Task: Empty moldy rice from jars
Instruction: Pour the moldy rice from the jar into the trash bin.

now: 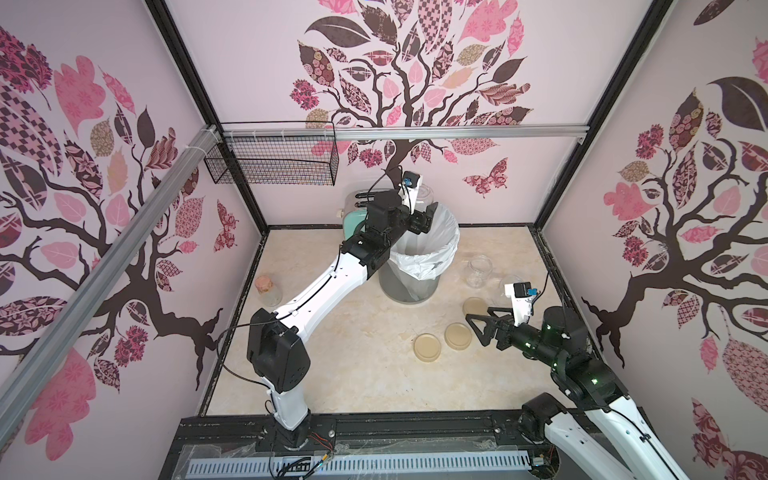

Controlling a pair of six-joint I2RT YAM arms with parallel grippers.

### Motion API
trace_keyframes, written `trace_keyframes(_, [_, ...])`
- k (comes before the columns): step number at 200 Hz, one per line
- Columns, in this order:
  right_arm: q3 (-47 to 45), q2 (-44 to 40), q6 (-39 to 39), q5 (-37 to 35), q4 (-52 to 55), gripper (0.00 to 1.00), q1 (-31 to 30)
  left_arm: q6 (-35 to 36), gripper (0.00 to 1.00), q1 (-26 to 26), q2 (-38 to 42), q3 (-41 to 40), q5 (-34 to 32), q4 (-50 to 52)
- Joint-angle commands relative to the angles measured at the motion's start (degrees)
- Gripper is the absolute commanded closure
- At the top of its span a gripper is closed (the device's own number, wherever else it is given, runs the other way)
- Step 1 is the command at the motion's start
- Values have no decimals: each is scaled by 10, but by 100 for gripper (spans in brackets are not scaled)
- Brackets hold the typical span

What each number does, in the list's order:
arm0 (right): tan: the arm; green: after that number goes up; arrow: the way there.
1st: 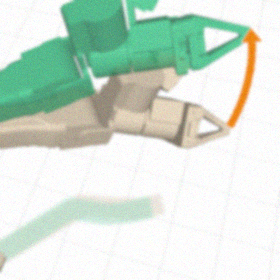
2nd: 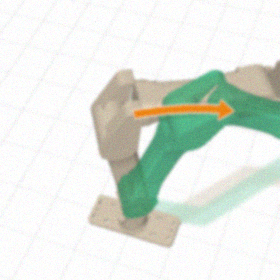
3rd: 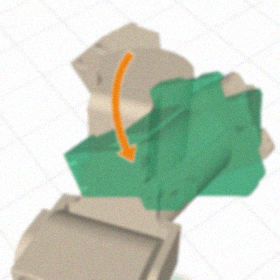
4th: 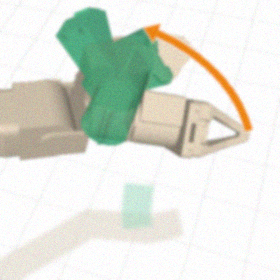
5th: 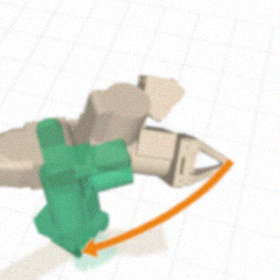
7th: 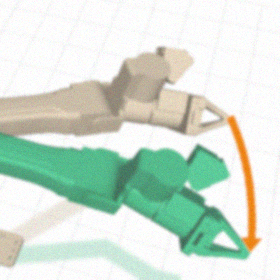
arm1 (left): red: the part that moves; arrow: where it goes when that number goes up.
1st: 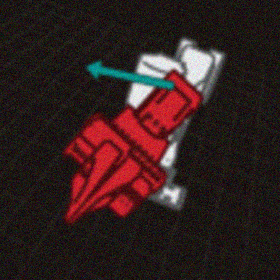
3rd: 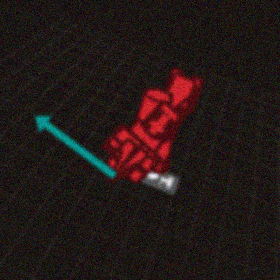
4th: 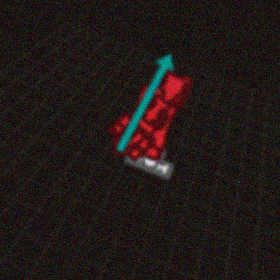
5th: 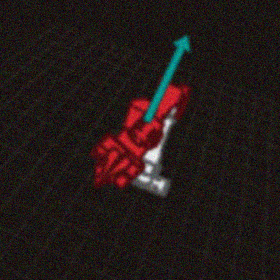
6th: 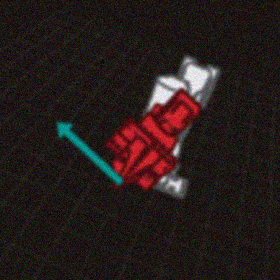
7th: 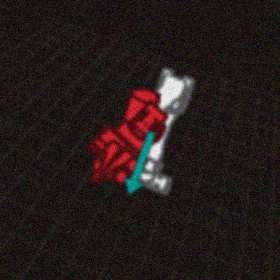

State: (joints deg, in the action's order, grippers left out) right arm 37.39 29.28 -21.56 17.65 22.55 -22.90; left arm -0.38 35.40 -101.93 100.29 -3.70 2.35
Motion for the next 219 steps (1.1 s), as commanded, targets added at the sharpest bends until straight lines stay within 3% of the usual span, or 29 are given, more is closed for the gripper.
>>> trace_keyframes(1, [7, -1, -2, 2, 5, 1, 1, -50, 29, -36, 30, -2, 16, -41])
trace_keyframes(24, [9, -2, 7, -4, 12, 1, 1, 8, 28, -6, 41, -9, 4, -37])
trace_keyframes(52, [5, 2, -5, 8, -2, 0, 2, -23, 29, -22, 39, -4, 9, -32])
trace_keyframes(77, [2, 0, -5, 1, -2, 1, 1, 80, 26, 25, 40, -8, -19, -30])
trace_keyframes(89, [3, 1, -5, 4, -2, 0, 1, 44, 26, 9, 32, 2, -32, -26])
trace_keyframes(106, [9, 0, -4, 8, 5, 0, 1, -21, 30, -22, 30, 3, 14, -34])
trace_keyframes(130, [6, -8, -1, -3, 6, 0, 1, 109, 26, 27, 25, 13, -37, -14])
trace_keyframes(141, [7, -7, -1, -1, 7, 1, 1, 87, 26, 18, 24, 16, -40, -13])
trace_keyframes(168, [5, -7, -3, 4, 7, 1, 1, -56, 29, -30, 25, 18, -5, -10])
trace_keyframes(219, [-4, -7, -6, 3, -4, 1, 2, -47, 30, 16, 65, -16, -48, -1])
